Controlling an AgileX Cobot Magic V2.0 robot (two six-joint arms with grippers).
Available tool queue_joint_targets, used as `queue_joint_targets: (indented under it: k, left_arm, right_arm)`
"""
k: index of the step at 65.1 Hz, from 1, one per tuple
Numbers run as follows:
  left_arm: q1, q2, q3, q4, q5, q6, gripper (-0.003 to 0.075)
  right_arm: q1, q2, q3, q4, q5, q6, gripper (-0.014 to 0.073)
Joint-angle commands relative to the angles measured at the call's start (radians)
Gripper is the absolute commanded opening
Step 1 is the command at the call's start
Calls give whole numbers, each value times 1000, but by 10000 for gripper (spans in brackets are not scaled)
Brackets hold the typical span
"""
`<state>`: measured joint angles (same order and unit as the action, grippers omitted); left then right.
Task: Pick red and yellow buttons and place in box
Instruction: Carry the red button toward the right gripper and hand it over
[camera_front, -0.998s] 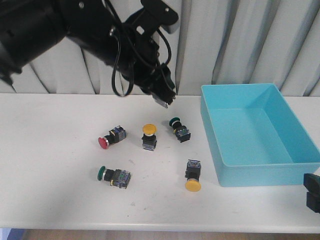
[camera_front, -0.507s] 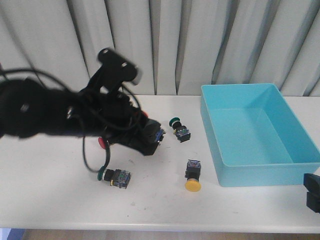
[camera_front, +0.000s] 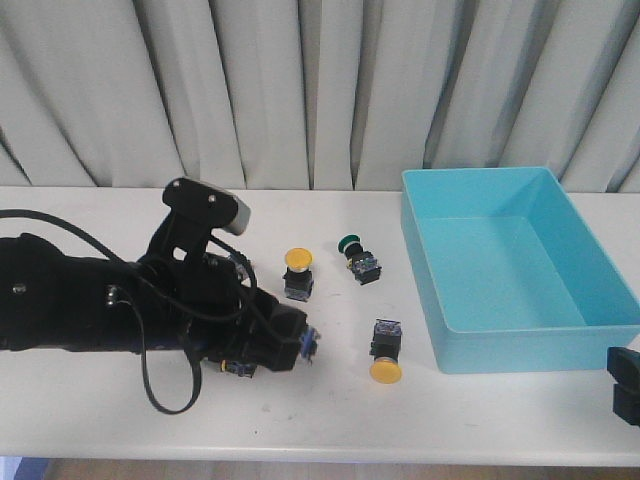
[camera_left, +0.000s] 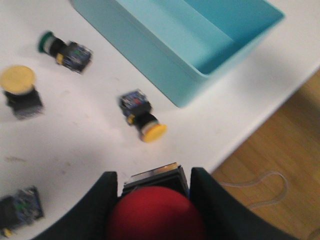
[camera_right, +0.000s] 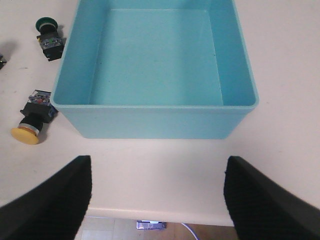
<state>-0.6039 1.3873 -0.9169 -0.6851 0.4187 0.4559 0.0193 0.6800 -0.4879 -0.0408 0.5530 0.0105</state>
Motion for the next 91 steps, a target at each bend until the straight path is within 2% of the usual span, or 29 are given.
queue_joint_targets:
  k: [1, 6, 12, 21, 29, 37, 47, 62, 66, 70, 74, 82, 87, 91]
  left_arm:
    - [3, -26, -42, -113, 6, 53, 193]
    - [26, -26, -42, -189, -1, 120, 193]
    - [109, -18, -42, -290, 20, 186, 193]
    - [231, 16, -42, -497, 160, 312, 193]
    - [238, 57, -42, -682, 290, 480, 195]
    - [235, 105, -42, -836, 407, 582, 196]
    - [235, 135, -42, -914, 472, 618, 196]
    - [235, 136, -42, -917, 487, 621, 196]
    - [235, 136, -42, -917, 494, 621, 196]
    - [235, 136, -42, -917, 497, 621, 196]
    - [235, 136, -42, -917, 499, 621, 196]
    - [235, 136, -42, -917, 499, 621, 196]
    - [235, 136, -42, -917, 499, 621, 196]
    - [235, 136, -42, -917, 499, 621, 196]
  right_arm:
    - [-6, 3, -34, -2, -56, -10, 527]
    - [-6, 3, -34, -2, -56, -10, 527]
    - [-6, 3, -34, -2, -56, -10, 527]
    - [-6, 3, -34, -2, -56, -10, 527]
    - [-6, 3, -34, -2, -56, -10, 527]
    - [-6, 3, -34, 22, -61, -4, 527]
    - [-6, 3, -34, 41, -64, -5, 527]
    - [-6, 5, -34, 76, -57, -25, 527]
    - [-6, 27, -35, 88, -66, -119, 527]
    - [-6, 52, -47, 151, -56, -295, 537]
    - [-6, 83, -68, 271, -37, -467, 553]
    - [9, 159, -119, 542, 36, -925, 577]
    - [66, 203, -133, 671, 56, -1201, 575]
    - [123, 235, -134, 754, 50, -1362, 572]
